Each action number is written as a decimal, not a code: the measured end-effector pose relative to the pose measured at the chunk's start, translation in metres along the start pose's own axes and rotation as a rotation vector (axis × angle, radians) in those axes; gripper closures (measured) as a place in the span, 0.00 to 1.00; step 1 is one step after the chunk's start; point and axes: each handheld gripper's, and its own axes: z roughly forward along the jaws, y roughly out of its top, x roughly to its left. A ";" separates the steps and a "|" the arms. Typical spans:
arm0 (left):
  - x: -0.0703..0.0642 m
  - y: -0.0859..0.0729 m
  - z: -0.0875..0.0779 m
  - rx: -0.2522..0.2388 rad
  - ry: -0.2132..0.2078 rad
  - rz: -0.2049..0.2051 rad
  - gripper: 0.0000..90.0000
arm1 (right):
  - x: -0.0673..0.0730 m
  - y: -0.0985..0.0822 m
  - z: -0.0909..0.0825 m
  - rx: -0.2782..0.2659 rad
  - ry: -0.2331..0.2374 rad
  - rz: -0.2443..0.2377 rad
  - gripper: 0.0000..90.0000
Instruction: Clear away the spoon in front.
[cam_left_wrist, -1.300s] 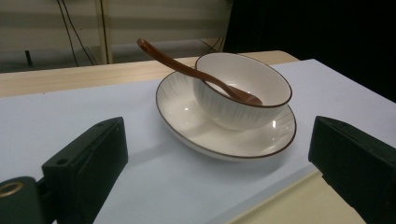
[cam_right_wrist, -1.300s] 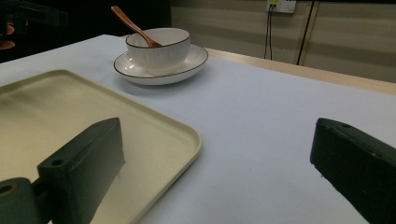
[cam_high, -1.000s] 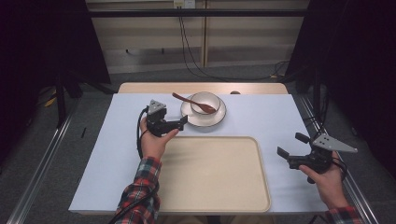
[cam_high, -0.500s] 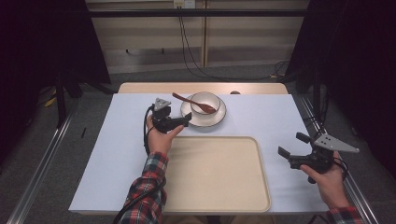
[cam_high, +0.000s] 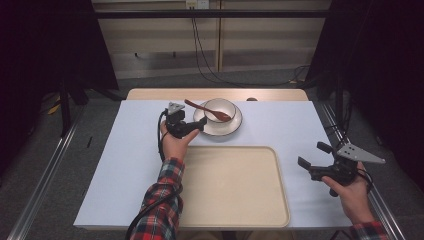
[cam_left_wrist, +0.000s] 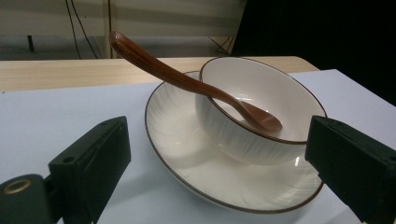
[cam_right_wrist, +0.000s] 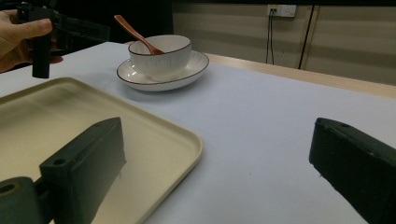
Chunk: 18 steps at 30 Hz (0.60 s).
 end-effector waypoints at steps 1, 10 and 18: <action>0.000 0.001 0.001 -0.004 -0.002 -0.002 0.08 | 0.000 0.000 0.000 -0.001 -0.004 -0.005 0.03; 0.003 0.005 0.014 -0.004 0.005 -0.006 0.09 | -0.001 0.000 -0.001 -0.006 -0.006 0.006 0.03; 0.002 0.009 0.022 -0.009 0.018 -0.017 0.09 | -0.003 0.000 -0.001 -0.008 -0.004 0.003 0.03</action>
